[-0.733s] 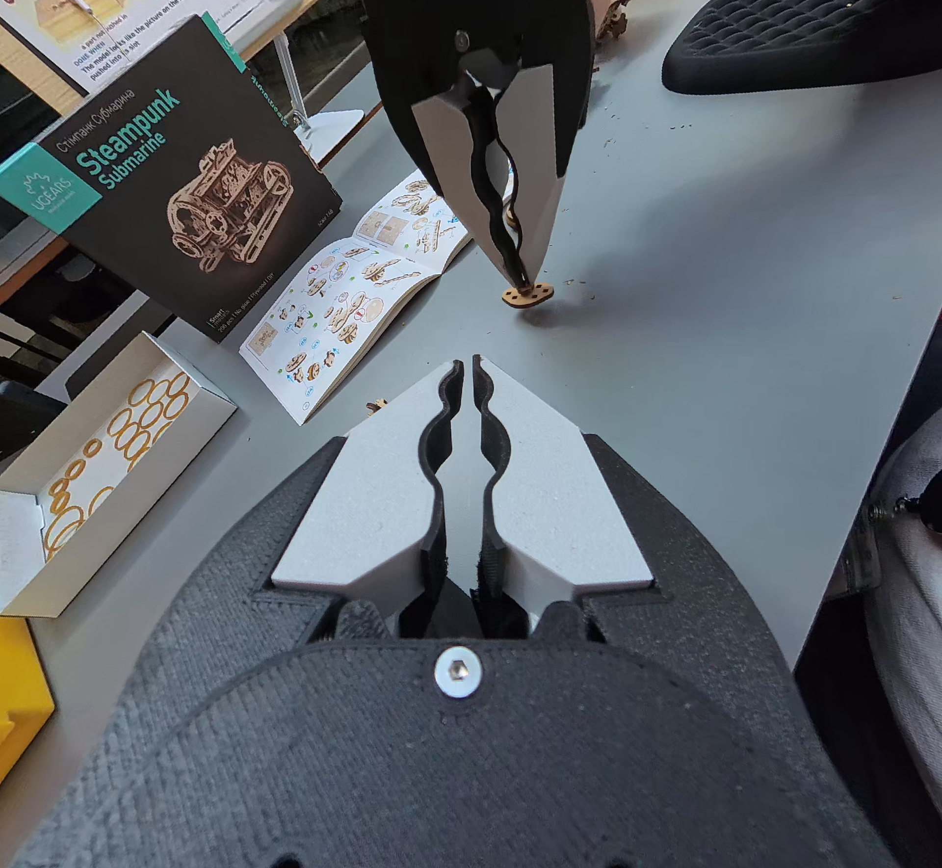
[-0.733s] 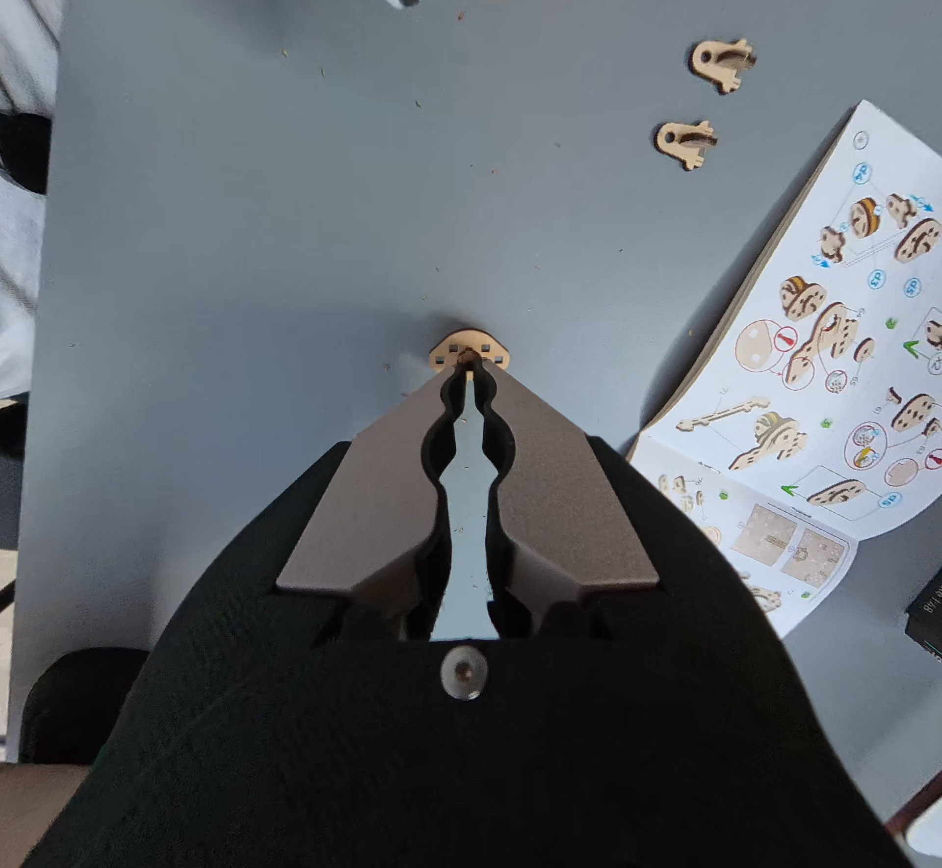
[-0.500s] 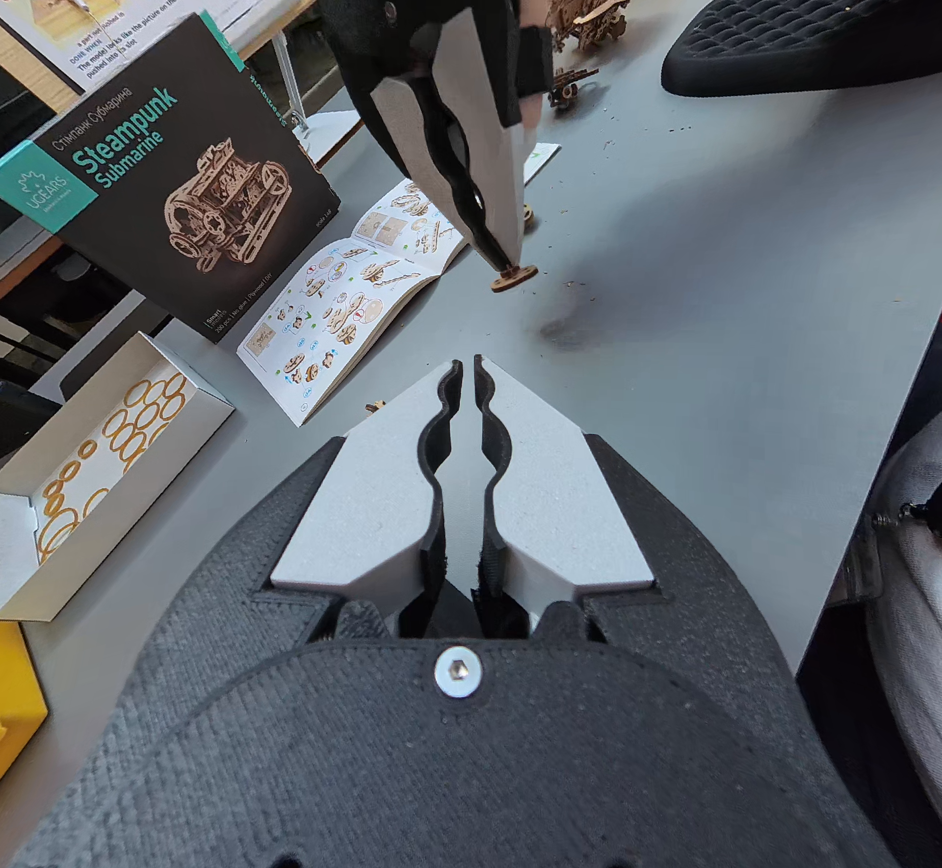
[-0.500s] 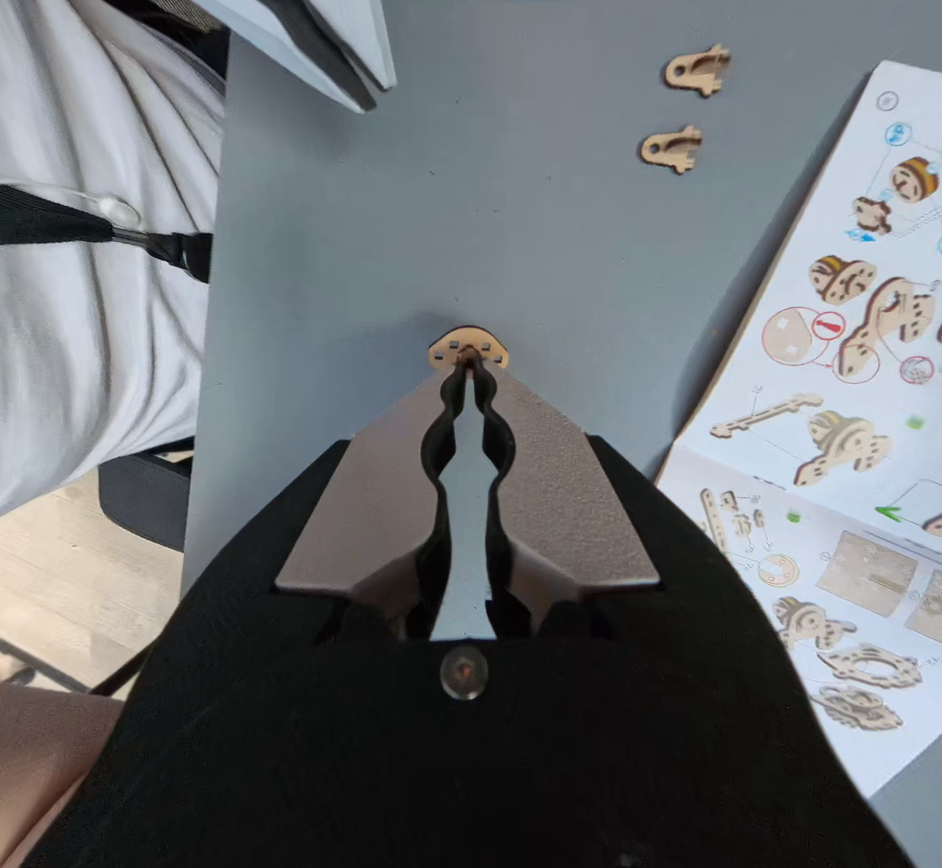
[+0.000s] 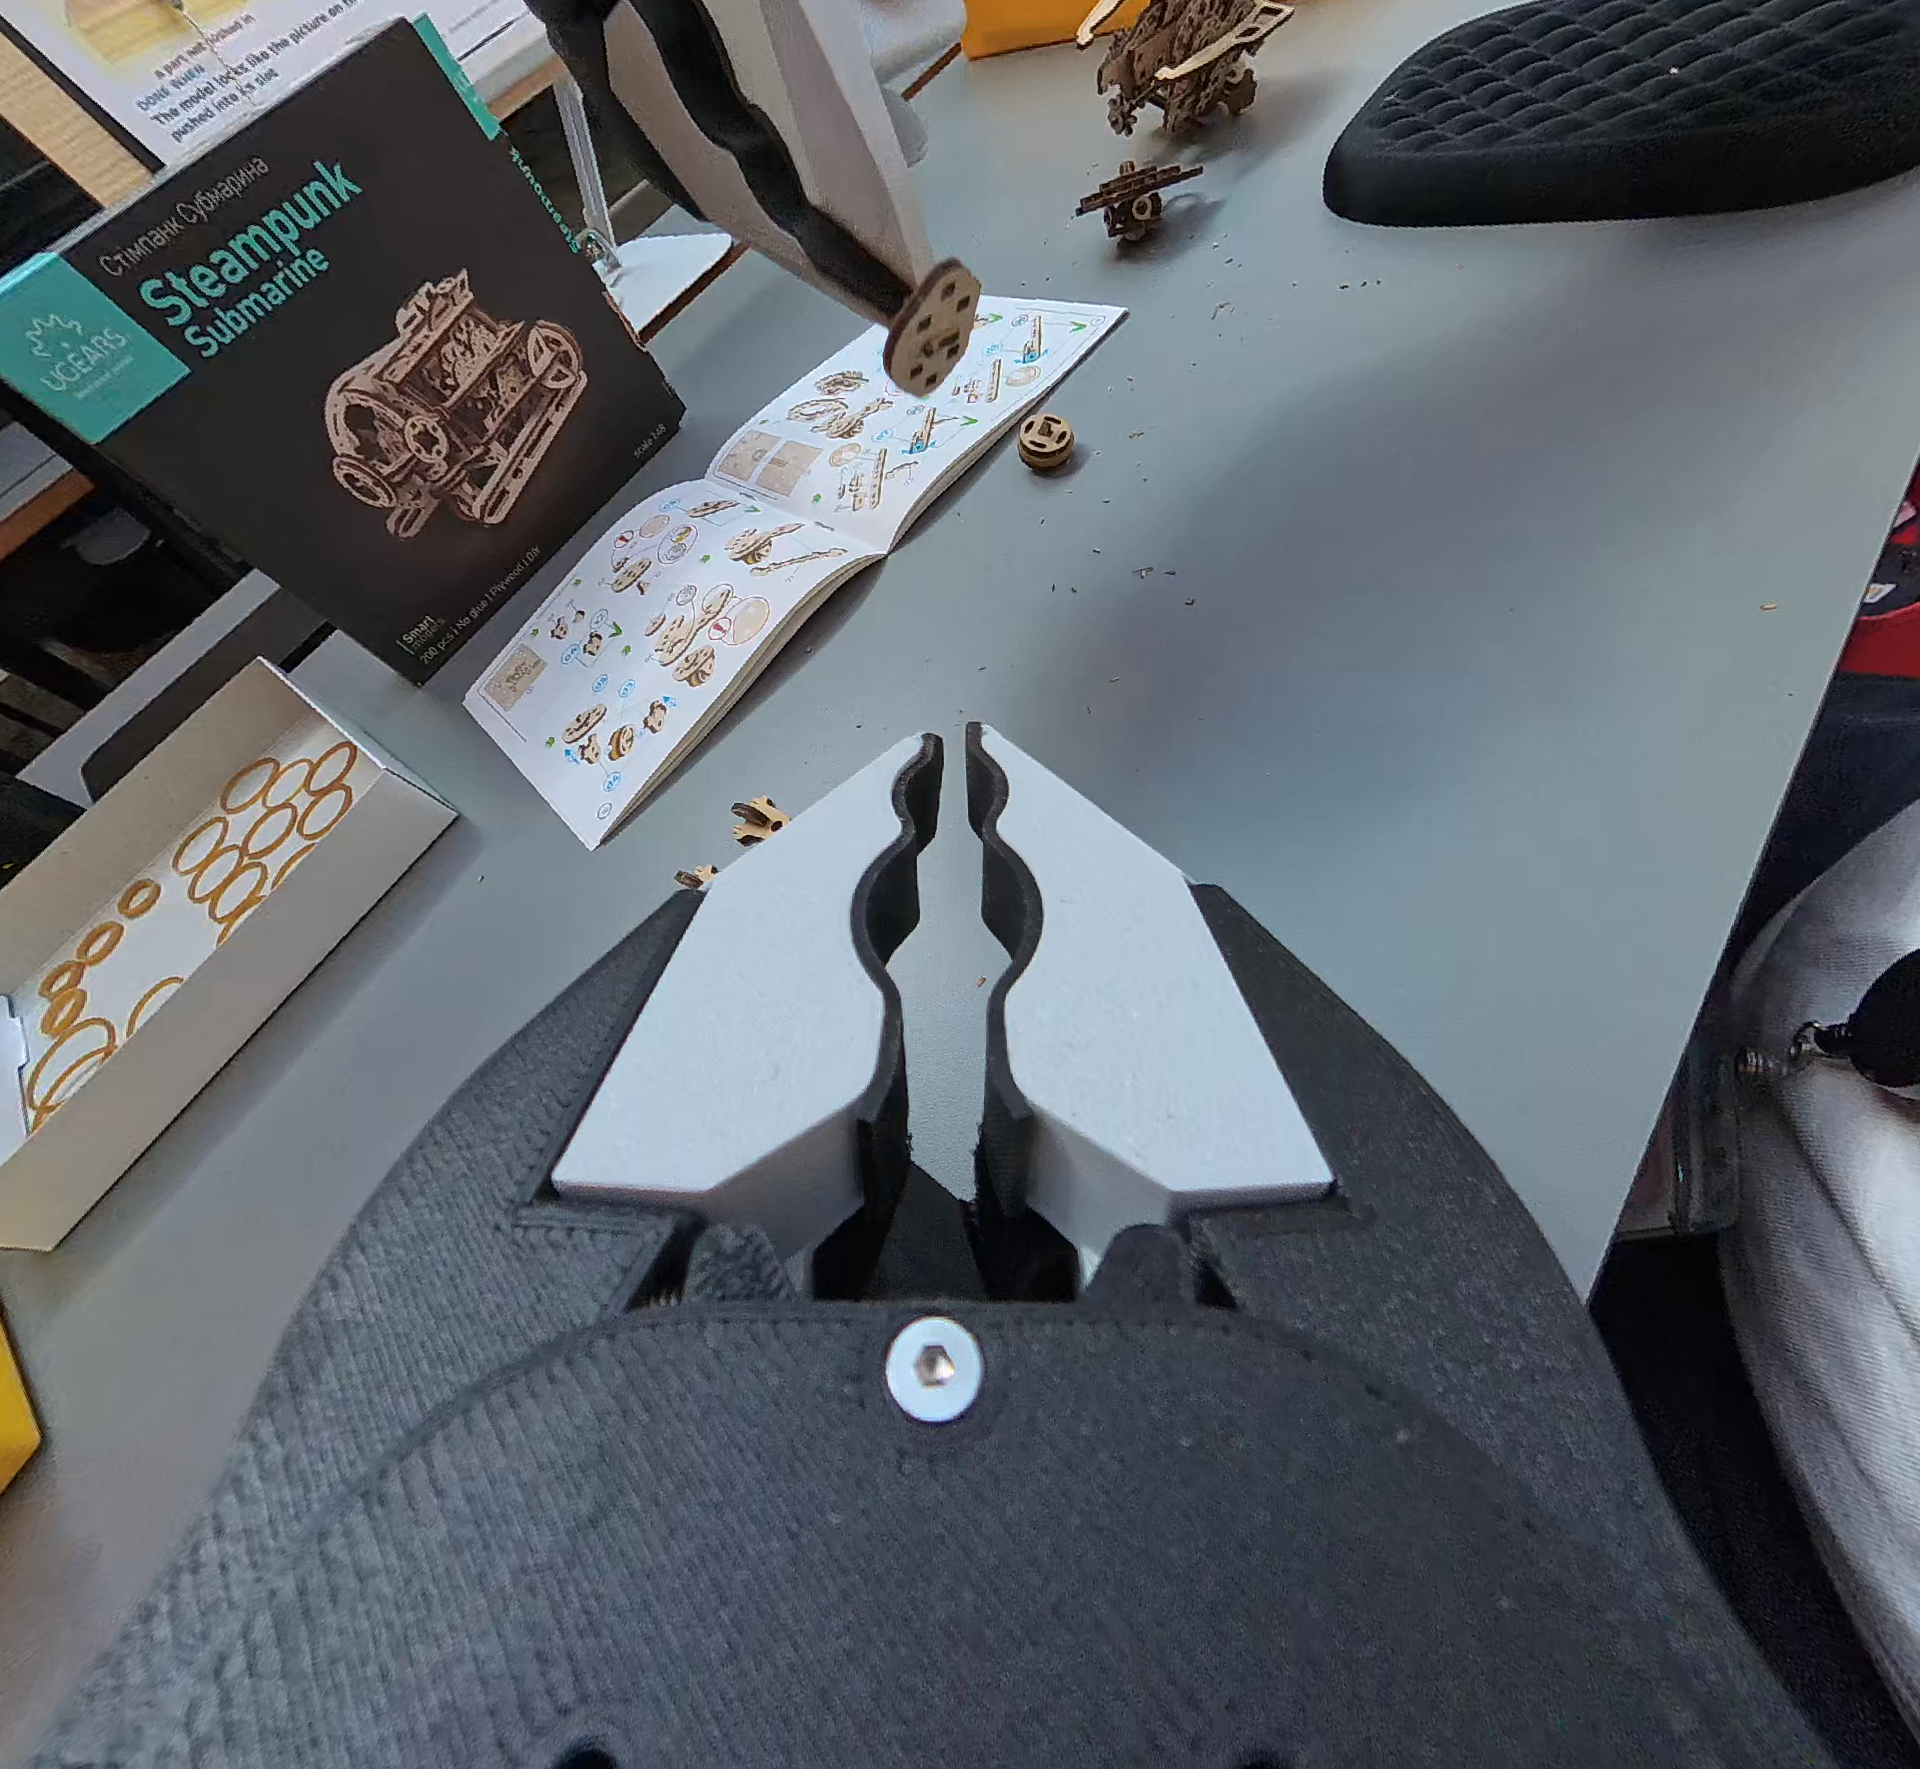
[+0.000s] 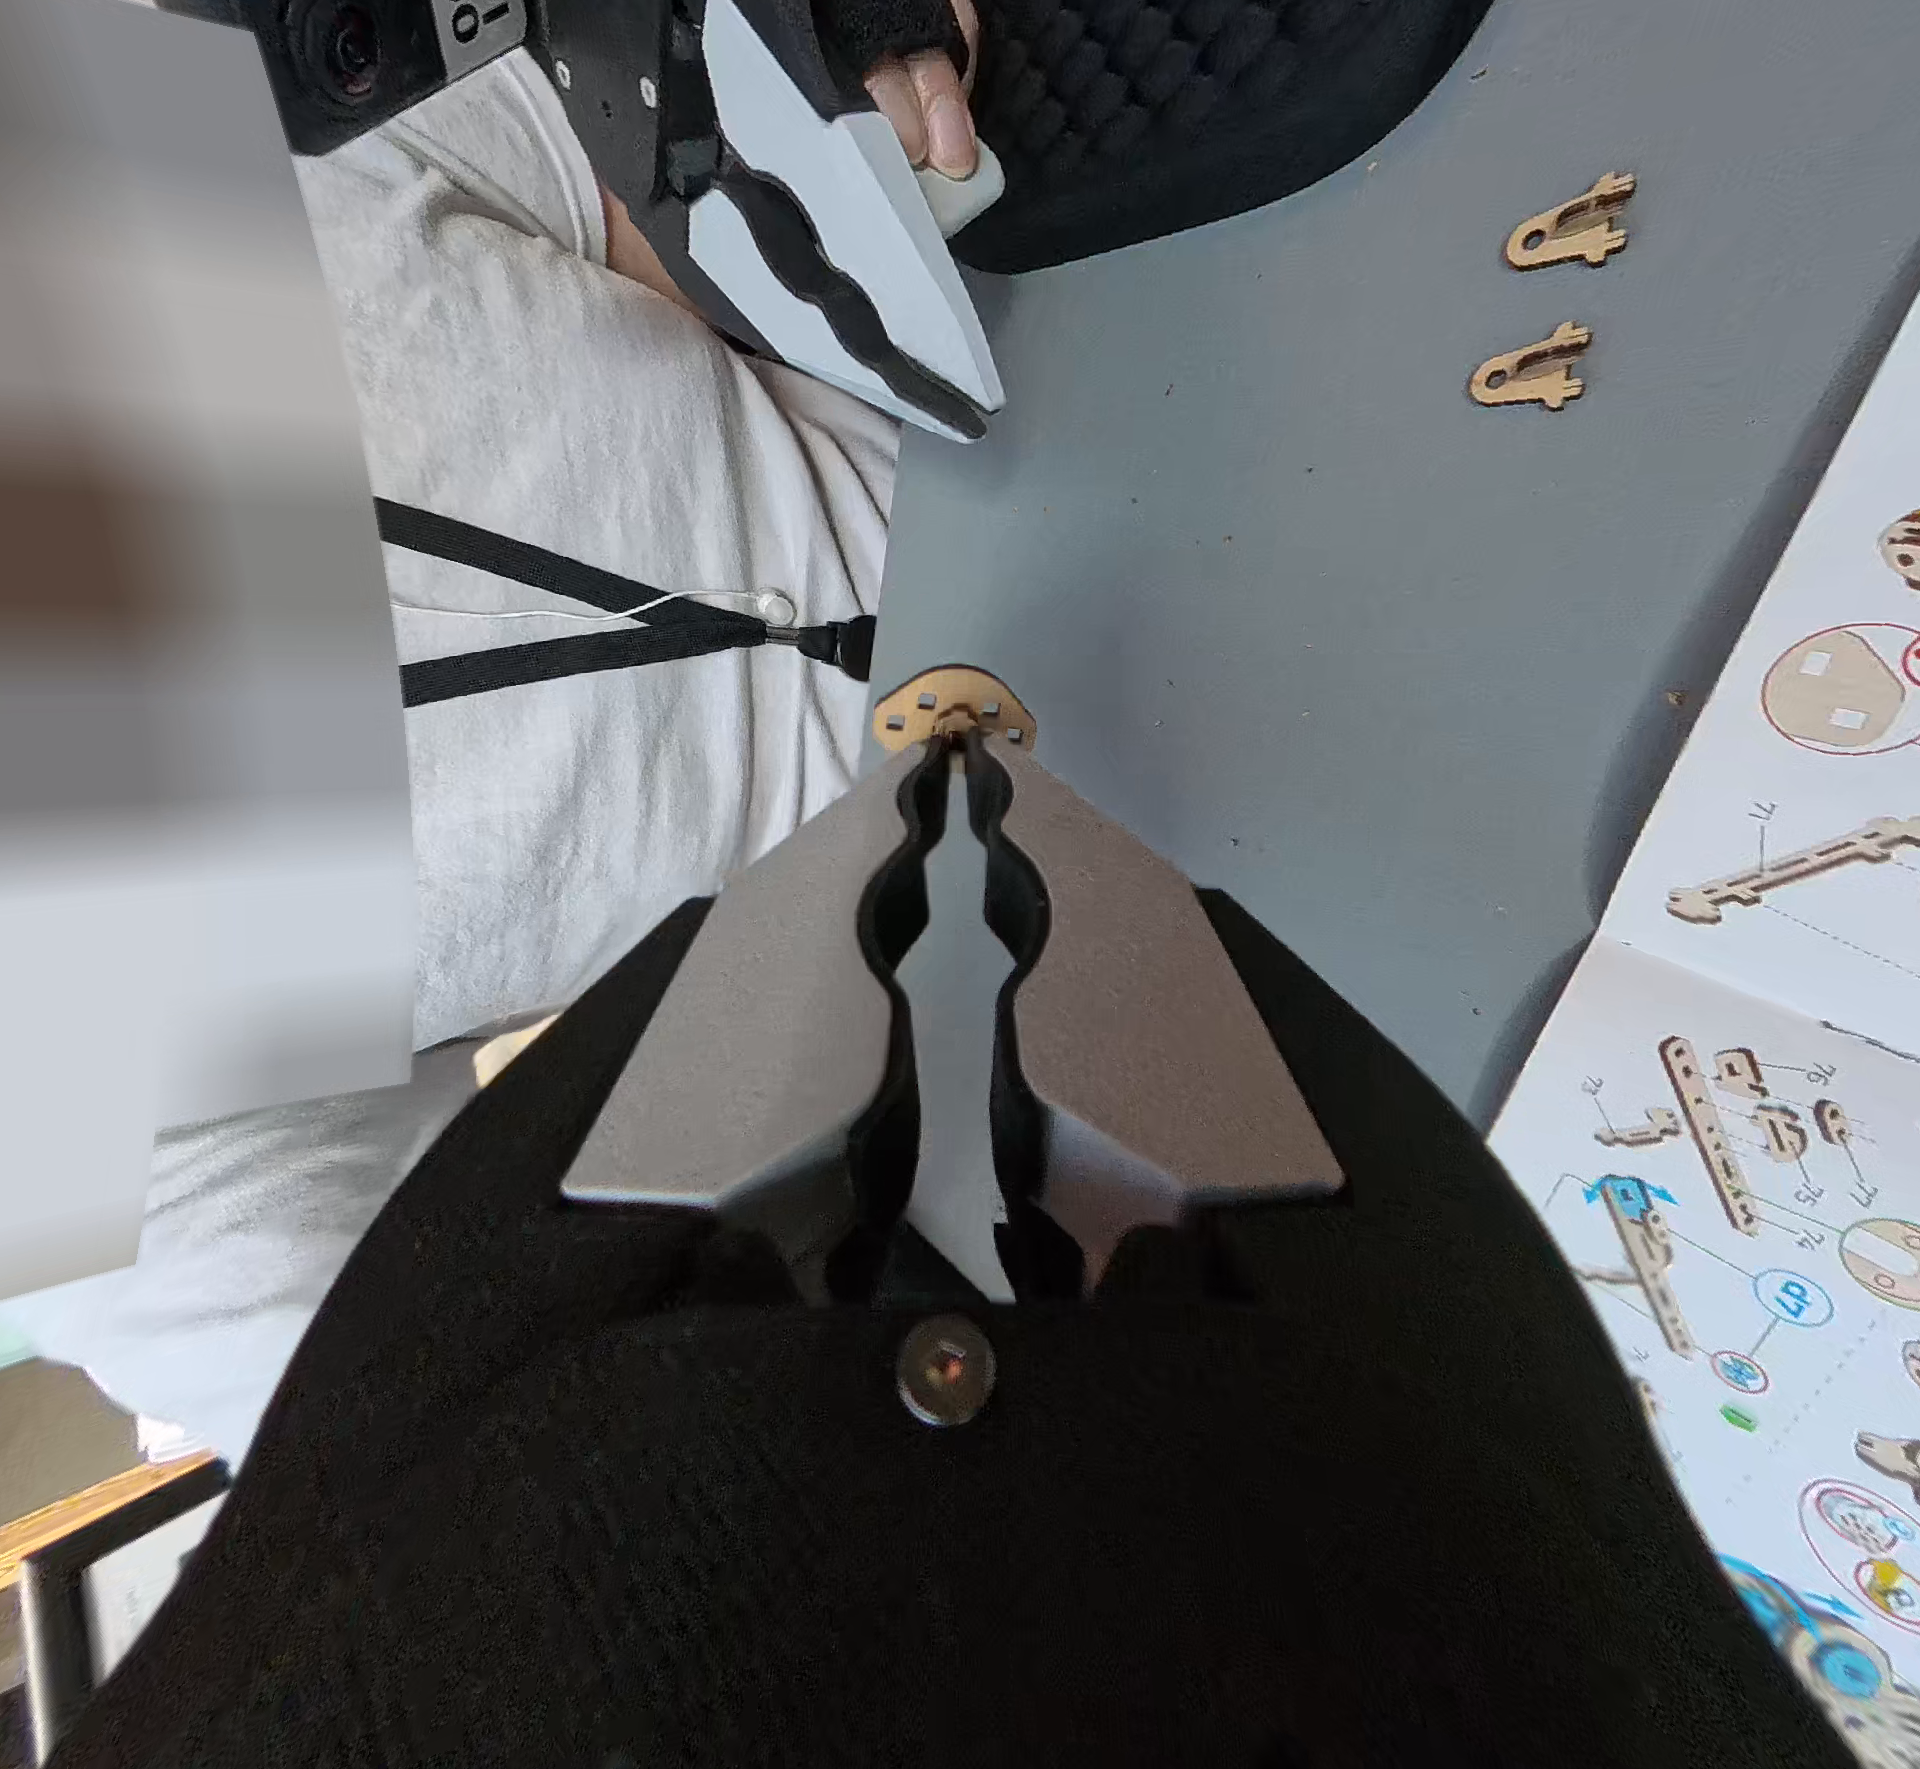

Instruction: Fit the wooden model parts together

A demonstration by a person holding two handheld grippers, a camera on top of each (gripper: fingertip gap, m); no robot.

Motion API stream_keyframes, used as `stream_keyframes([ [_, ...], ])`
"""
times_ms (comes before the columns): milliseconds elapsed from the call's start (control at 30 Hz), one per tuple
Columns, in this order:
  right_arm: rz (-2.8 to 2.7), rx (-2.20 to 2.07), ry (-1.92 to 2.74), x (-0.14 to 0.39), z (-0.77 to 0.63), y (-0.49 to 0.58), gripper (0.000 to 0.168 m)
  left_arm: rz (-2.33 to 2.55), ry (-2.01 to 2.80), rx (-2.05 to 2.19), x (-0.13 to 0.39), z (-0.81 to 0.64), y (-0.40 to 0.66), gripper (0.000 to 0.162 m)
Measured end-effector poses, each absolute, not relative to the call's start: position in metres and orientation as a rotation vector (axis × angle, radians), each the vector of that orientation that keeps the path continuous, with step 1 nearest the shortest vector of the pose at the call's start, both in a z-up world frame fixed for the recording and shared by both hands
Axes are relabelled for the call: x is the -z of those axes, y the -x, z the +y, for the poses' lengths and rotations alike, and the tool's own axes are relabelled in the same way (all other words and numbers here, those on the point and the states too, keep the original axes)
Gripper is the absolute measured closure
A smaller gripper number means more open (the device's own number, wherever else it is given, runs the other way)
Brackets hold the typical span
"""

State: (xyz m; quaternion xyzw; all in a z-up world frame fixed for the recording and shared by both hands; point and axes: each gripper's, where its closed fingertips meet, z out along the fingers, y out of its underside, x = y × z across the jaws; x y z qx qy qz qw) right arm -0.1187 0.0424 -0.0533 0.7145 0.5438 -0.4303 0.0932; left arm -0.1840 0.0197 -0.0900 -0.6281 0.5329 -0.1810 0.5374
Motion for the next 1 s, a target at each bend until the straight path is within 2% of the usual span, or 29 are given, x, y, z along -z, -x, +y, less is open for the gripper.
stream_keyframes([
  [100,1.866,0.791,-2.33,0.102,0.063,0.109,0.166,1.276,1.496,0.411,0.092,0.02,0.183,0.159],
  [233,2.168,0.408,-2.303,0.134,0.06,0.11,0.165,1.279,1.504,0.412,0.094,0.019,0.181,0.159],
  [533,2.321,0.24,-2.248,0.153,0.055,0.109,0.164,1.28,1.502,0.414,0.094,0.016,0.178,0.16],
  [600,2.338,0.235,-2.237,0.155,0.053,0.108,0.156,1.282,1.504,0.411,0.095,0.016,0.178,0.16],
  [1000,2.467,0.468,-2.295,0.14,0.055,0.119,0.163,1.265,1.51,0.412,0.095,0.018,0.182,0.16],
])
